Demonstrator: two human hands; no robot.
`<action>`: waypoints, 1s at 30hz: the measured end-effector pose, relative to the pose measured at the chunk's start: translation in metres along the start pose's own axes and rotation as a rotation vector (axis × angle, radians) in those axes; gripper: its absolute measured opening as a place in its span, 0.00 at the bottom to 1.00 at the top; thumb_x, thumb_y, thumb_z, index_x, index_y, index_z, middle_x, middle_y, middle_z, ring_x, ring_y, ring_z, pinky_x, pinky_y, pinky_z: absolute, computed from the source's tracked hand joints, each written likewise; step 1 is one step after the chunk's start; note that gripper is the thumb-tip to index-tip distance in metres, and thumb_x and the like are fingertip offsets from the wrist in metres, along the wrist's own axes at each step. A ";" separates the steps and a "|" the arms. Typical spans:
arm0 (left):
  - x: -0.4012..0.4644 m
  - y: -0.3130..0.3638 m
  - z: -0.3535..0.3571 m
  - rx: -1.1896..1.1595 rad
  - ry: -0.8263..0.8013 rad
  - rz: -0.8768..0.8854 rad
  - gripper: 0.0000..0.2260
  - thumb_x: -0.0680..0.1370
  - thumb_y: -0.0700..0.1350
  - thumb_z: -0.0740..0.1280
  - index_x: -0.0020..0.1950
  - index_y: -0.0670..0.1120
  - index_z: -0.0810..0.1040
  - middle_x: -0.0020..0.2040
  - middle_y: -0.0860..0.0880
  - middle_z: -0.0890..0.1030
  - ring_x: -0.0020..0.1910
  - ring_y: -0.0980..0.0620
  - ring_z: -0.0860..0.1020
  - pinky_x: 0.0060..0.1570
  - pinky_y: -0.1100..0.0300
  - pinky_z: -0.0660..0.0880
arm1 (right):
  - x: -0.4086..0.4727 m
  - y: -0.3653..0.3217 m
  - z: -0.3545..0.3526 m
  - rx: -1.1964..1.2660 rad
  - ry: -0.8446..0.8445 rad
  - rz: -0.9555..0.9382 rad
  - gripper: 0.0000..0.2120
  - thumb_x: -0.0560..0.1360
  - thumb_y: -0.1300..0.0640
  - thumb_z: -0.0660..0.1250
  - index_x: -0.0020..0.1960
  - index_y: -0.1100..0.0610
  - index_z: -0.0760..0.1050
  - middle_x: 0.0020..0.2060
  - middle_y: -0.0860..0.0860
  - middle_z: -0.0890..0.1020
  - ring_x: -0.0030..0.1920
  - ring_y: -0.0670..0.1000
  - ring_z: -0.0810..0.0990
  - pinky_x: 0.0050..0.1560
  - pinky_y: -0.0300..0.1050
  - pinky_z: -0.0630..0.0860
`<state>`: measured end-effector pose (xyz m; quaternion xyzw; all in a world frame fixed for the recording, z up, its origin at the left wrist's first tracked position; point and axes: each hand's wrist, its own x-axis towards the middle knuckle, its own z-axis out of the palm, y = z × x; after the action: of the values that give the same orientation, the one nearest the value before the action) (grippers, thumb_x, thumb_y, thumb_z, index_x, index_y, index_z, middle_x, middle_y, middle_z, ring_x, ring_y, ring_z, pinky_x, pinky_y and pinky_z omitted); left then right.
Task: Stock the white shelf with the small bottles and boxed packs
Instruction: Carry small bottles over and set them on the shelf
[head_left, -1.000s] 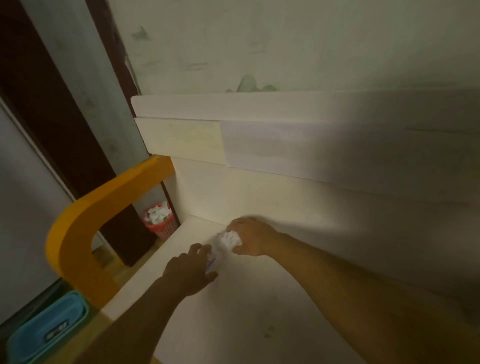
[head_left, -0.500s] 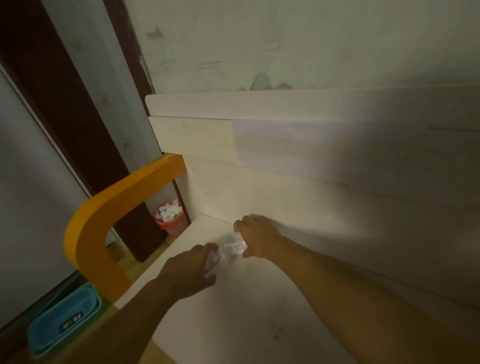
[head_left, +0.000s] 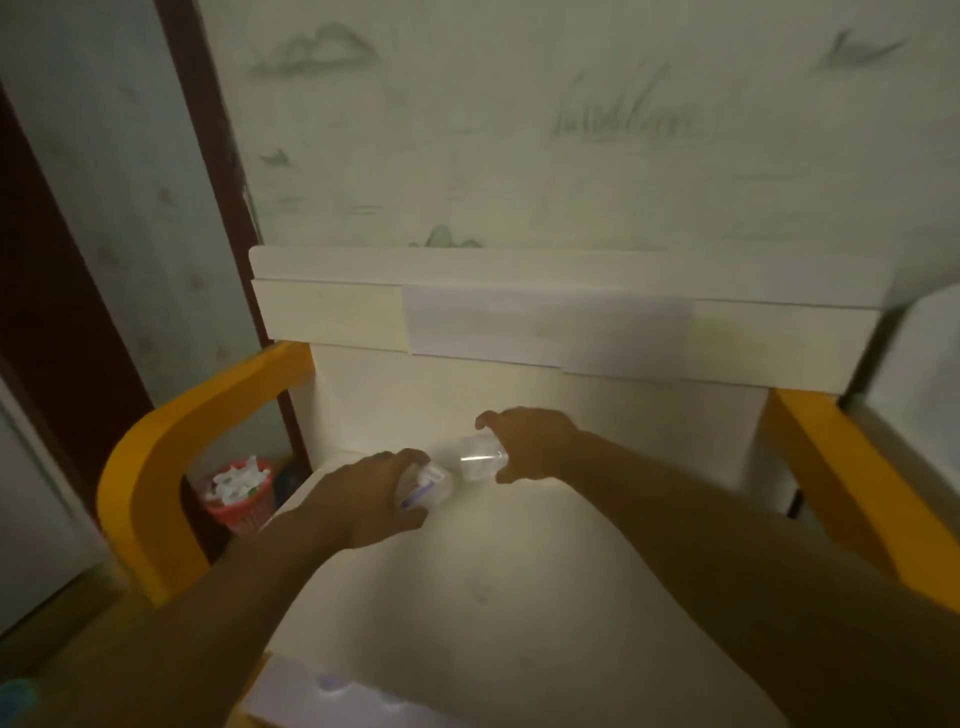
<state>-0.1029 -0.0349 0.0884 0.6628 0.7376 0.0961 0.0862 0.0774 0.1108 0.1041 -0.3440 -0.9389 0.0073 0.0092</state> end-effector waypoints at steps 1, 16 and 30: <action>-0.002 0.011 -0.003 -0.020 0.011 0.022 0.29 0.74 0.55 0.70 0.72 0.53 0.64 0.65 0.51 0.75 0.58 0.52 0.75 0.55 0.61 0.71 | -0.014 0.003 -0.010 -0.011 0.012 0.018 0.36 0.70 0.48 0.74 0.73 0.51 0.62 0.64 0.53 0.76 0.60 0.55 0.77 0.58 0.50 0.74; -0.009 0.184 -0.020 -0.104 0.195 0.403 0.28 0.74 0.59 0.69 0.72 0.58 0.66 0.68 0.52 0.73 0.62 0.50 0.74 0.59 0.54 0.73 | -0.222 0.090 -0.098 -0.151 0.138 0.372 0.32 0.72 0.48 0.71 0.73 0.47 0.64 0.66 0.53 0.74 0.64 0.56 0.72 0.62 0.53 0.73; 0.007 0.399 -0.008 -0.226 0.218 0.653 0.28 0.74 0.58 0.69 0.73 0.53 0.68 0.68 0.50 0.75 0.64 0.49 0.74 0.64 0.51 0.72 | -0.402 0.218 -0.117 -0.095 0.196 0.627 0.34 0.71 0.46 0.73 0.73 0.46 0.64 0.66 0.52 0.73 0.66 0.56 0.72 0.61 0.52 0.72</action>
<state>0.2775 0.0131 0.1978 0.8357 0.4764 0.2696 0.0447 0.5275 0.0187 0.2114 -0.6152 -0.7814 -0.0669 0.0806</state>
